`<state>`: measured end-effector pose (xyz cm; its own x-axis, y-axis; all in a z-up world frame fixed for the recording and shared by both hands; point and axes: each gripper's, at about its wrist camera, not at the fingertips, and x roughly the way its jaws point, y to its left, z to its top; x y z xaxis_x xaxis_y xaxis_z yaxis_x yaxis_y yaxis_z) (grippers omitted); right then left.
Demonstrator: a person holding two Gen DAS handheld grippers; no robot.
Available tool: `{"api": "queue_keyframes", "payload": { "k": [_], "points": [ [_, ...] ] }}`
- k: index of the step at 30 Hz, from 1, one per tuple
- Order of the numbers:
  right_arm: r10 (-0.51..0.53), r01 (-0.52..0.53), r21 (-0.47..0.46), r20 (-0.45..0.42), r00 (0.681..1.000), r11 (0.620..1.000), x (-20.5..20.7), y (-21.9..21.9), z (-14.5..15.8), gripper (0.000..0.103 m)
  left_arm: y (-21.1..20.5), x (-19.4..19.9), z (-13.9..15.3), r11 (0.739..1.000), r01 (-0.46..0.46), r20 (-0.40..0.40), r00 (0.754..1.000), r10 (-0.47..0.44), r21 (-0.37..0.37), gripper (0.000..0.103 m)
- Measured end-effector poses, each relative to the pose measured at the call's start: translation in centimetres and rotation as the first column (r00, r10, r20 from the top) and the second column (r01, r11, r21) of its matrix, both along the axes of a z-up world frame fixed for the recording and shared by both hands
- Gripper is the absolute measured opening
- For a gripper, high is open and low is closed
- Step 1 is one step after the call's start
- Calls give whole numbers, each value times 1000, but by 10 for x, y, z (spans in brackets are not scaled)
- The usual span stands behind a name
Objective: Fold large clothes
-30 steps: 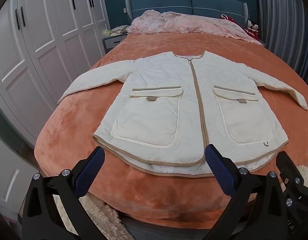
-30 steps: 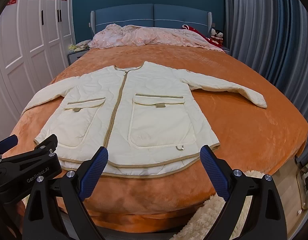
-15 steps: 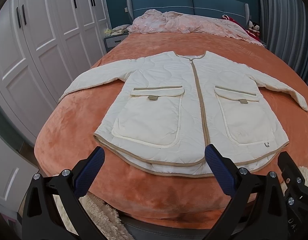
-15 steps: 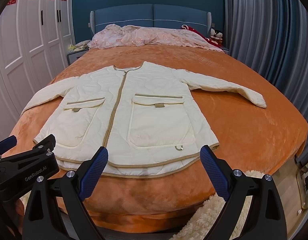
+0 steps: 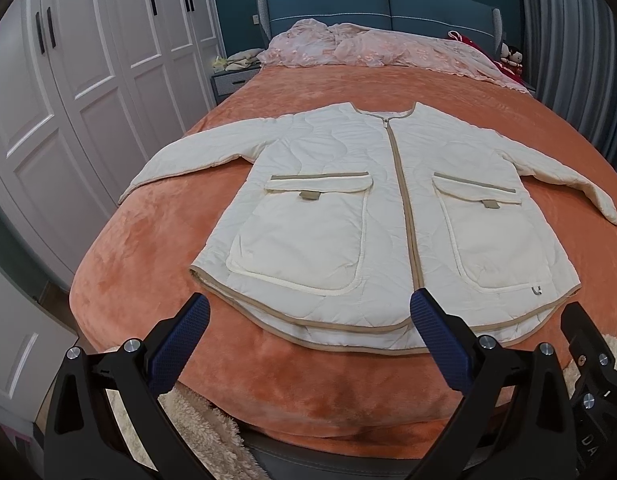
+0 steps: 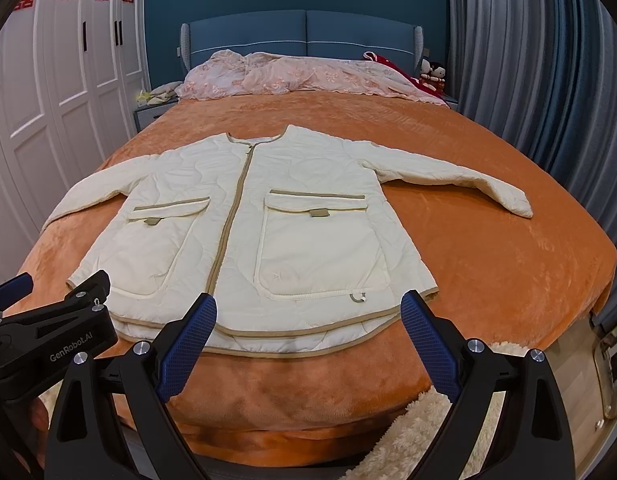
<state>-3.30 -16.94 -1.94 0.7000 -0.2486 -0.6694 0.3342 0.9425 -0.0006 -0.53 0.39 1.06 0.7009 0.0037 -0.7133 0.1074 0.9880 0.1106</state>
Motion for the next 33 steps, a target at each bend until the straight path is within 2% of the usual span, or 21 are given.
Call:
{"api": "queue_keyframes", "payload": {
  "k": [33],
  "points": [
    [3,-3,-6,-1,1000,1000,-1,-1,1,91,9,2,-6,1000,-18,-12,1000,18,-10,98]
  ]
}}
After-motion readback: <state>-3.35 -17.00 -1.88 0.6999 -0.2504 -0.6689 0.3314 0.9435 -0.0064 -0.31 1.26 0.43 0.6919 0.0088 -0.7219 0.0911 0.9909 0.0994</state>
